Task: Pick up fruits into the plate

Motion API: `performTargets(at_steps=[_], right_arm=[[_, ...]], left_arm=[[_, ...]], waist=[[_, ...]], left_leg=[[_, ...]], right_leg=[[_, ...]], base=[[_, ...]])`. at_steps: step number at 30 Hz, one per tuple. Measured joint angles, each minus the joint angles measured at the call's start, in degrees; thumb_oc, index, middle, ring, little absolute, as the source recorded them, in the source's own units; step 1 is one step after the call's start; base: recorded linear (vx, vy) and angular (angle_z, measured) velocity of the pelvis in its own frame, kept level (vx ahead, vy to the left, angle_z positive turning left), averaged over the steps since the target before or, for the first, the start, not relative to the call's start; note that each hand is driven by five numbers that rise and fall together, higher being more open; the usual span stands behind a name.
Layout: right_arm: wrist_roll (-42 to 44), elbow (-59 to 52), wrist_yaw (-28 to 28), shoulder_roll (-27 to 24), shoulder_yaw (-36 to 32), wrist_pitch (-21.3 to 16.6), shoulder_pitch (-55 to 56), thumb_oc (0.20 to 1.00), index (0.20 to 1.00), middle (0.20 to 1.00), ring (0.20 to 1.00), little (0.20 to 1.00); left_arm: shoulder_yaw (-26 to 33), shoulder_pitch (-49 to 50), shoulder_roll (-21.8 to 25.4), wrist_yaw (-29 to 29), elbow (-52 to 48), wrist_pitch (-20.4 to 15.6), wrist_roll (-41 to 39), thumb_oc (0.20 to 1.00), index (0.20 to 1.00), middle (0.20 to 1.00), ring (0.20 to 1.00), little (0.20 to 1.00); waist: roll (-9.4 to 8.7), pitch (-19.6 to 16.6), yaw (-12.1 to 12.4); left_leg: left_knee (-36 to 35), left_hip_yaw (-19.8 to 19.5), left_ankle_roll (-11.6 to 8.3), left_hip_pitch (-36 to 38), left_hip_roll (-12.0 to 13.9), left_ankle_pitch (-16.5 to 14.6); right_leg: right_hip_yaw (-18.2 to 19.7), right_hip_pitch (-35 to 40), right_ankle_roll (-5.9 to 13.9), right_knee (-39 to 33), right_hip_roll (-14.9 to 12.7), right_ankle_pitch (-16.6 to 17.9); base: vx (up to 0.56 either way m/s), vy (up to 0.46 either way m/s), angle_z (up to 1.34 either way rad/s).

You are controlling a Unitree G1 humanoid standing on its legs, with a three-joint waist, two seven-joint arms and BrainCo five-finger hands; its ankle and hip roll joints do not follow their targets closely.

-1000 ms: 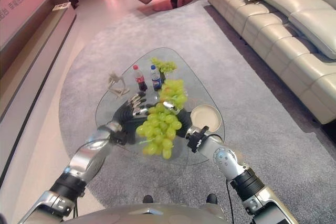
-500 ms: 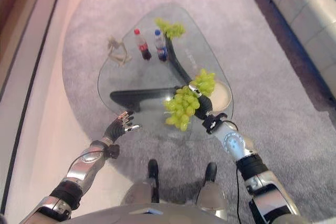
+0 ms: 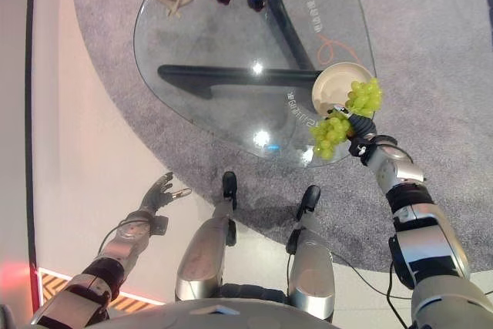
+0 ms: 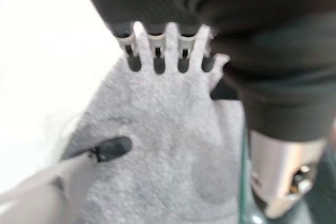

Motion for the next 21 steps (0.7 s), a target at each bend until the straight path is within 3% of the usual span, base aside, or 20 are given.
performTargets(at_steps=[9, 21], right_arm=[[-23.2, 8.0, -9.2, -9.3, 7.1, 0.1, -15.4, 0.200, 0.200, 0.200, 0.200, 0.200], [-54.4, 15.7, -24.4, -10.7, 18.8, 10.7, -27.3, 0.200, 0.200, 0.200, 0.200, 0.200]], left_arm=[[-0.8, -0.3, 1.7, 1.4, -1.4, -0.8, 0.5, 1.000, 1.000, 1.000, 1.000, 1.000], [-4.9, 1.0, 5.0, 2.0, -3.2, -0.5, 0.1, 1.000, 1.000, 1.000, 1.000, 1.000]], waist=[[-0.18, 0.3, 2.7], [0.21, 0.5, 4.8]], left_leg=[[5.4, -2.6, 0.32, -12.3, -0.2, 0.2], [11.0, -3.3, 2.02, -25.2, -2.9, 0.9]], right_leg=[[-1.3, -11.3, -0.46, 6.0, -1.0, -0.6], [0.6, -27.1, -0.64, 18.7, -5.7, -4.1]], base=[[0.02, -0.036, 0.09], [0.04, -0.012, 0.06]])
